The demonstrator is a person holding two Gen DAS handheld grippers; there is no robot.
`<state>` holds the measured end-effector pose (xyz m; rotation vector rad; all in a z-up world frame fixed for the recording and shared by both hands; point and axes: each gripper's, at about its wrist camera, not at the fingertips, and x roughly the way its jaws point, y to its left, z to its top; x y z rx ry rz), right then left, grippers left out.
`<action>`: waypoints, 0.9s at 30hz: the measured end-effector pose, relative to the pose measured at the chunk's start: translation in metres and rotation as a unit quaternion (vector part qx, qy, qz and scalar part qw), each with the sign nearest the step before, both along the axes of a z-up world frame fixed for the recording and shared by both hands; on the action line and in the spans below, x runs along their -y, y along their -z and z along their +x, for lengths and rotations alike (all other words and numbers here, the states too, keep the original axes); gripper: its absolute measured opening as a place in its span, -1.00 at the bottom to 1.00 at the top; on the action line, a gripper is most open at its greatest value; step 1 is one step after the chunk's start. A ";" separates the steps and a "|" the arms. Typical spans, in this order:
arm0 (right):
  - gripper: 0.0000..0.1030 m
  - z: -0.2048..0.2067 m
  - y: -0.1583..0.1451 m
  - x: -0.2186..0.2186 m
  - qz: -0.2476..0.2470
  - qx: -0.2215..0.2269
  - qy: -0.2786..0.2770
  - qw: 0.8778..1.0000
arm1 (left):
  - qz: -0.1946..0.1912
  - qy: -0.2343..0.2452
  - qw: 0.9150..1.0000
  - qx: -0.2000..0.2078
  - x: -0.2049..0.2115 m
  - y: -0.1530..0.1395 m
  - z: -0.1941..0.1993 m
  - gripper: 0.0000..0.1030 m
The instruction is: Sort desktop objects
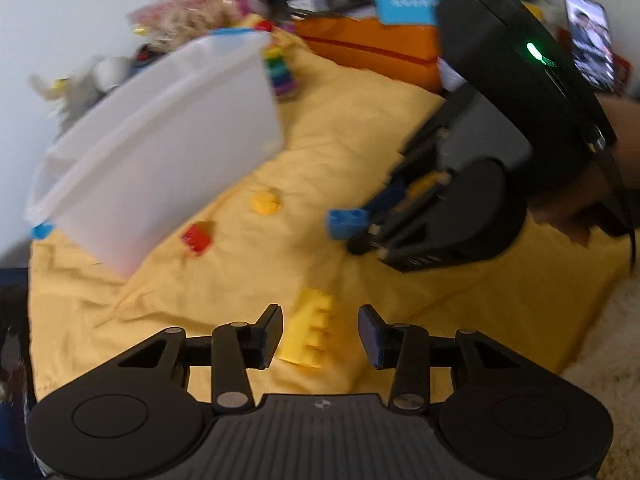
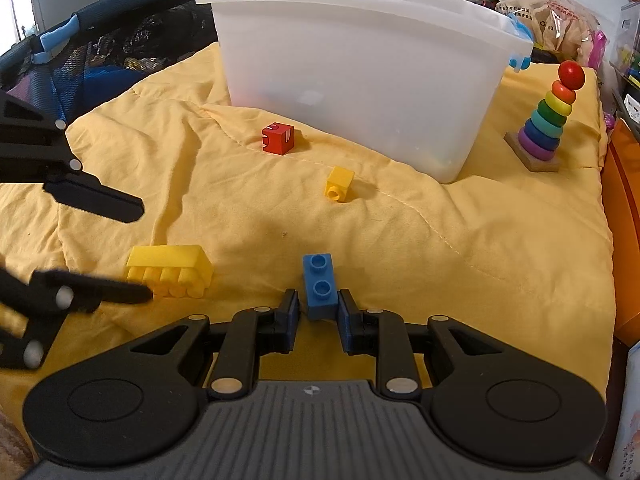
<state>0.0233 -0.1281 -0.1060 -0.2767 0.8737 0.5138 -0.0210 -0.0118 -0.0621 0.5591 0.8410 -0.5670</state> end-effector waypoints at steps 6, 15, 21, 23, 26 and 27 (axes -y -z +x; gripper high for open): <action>-0.53 0.000 0.000 0.001 0.001 0.001 -0.001 1.000 | 0.009 -0.007 1.000 -0.011 0.003 0.014 0.010 -0.11; -0.48 0.000 0.000 -0.001 -0.005 0.007 -0.004 1.000 | -0.014 -0.046 0.998 -0.036 -0.016 0.025 0.032 -0.44; -0.39 0.003 0.001 0.001 0.002 0.008 0.000 1.000 | -0.036 -0.062 0.997 -0.042 -0.022 0.028 0.031 -0.47; -0.45 0.004 0.001 -0.001 -0.001 0.009 -0.010 1.000 | -0.040 -0.068 0.996 -0.044 -0.023 0.025 0.032 -0.47; -0.66 0.004 -0.001 -0.007 -0.014 0.012 -0.029 0.999 | -0.039 -0.078 0.996 -0.029 -0.027 0.013 0.036 -0.47; -0.66 0.002 -0.003 -0.010 -0.020 0.018 -0.034 0.999 | -0.042 -0.083 0.995 -0.021 -0.029 0.006 0.038 -0.47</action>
